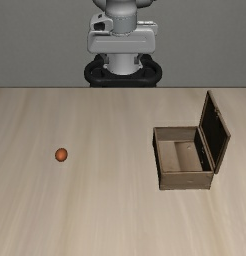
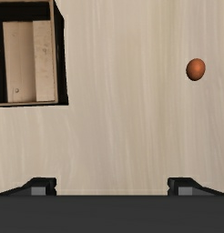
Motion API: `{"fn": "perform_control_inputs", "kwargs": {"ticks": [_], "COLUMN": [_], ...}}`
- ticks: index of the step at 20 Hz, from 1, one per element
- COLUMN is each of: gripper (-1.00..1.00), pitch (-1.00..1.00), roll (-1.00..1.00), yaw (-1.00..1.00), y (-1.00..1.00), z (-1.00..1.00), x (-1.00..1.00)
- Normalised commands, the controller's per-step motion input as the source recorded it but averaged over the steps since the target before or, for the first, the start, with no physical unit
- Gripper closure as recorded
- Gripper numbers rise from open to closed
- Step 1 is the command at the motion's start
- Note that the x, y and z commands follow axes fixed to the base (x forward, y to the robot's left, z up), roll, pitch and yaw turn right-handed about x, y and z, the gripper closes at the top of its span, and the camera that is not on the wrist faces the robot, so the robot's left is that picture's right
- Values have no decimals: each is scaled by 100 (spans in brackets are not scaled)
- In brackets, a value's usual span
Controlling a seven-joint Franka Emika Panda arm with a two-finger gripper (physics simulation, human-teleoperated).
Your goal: Pick up the egg and place it in the box
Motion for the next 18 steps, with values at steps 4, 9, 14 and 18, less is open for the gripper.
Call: {"fn": "perform_control_inputs", "kwargs": {"ticks": [4,9,14,18], "gripper": [-100,-100,-100,-100], "pitch": [0,0,0,0], "roll": [0,0,0,0], "yaw": [0,0,0,0], "y": [-100,-100,-100,-75], "z": [0,0,0,0], "x": [0,0,0,25]}}
